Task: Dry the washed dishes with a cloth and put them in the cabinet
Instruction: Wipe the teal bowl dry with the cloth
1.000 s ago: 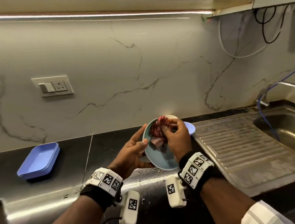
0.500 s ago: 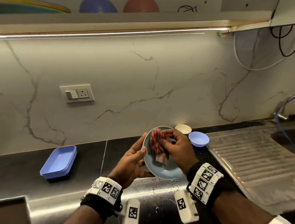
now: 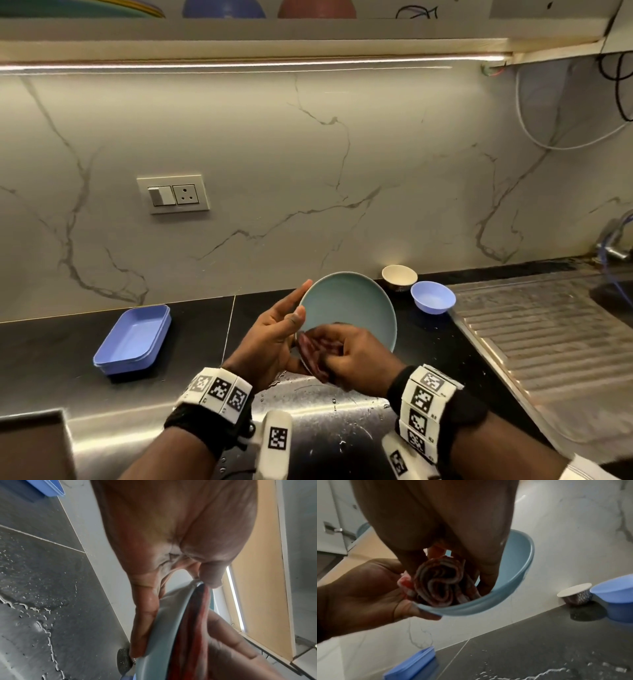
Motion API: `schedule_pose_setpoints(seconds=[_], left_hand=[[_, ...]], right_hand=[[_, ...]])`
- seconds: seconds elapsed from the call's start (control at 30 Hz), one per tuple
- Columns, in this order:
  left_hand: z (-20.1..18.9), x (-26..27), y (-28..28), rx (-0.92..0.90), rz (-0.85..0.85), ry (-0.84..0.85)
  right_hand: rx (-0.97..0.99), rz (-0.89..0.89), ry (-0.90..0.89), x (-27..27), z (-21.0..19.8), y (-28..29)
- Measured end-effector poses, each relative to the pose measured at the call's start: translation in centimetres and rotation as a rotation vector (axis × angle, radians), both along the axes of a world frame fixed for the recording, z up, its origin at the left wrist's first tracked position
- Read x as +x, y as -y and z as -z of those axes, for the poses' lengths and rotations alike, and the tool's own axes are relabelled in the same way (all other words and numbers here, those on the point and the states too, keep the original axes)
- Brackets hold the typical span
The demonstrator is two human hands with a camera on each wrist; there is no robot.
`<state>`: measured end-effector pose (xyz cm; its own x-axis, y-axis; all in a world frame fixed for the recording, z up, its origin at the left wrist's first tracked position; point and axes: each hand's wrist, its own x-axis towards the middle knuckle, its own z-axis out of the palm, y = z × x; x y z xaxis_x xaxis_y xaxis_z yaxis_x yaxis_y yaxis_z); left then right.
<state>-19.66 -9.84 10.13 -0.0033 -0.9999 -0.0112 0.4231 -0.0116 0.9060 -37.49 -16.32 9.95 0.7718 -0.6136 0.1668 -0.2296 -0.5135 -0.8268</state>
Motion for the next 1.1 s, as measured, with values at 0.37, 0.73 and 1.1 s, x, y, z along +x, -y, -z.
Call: schedule_pose_setpoints(seconds=[0.37,0.73,1.1], left_hand=[[-0.6,0.5,-0.3,0.076,-0.007,0.301],[-0.4,-0.4,0.6,0.038,-0.002,0.226],[0.9,-0.8,-0.2,0.029,-0.190,0.115]], right_hand=[[-0.848,0.041,-0.005,-1.7,-3.0,4.9],[-1.205,0.117,-0.202,-1.9,1.2,6.5],[-0.292,0.126,-0.019,-1.9,0.9,2.6]])
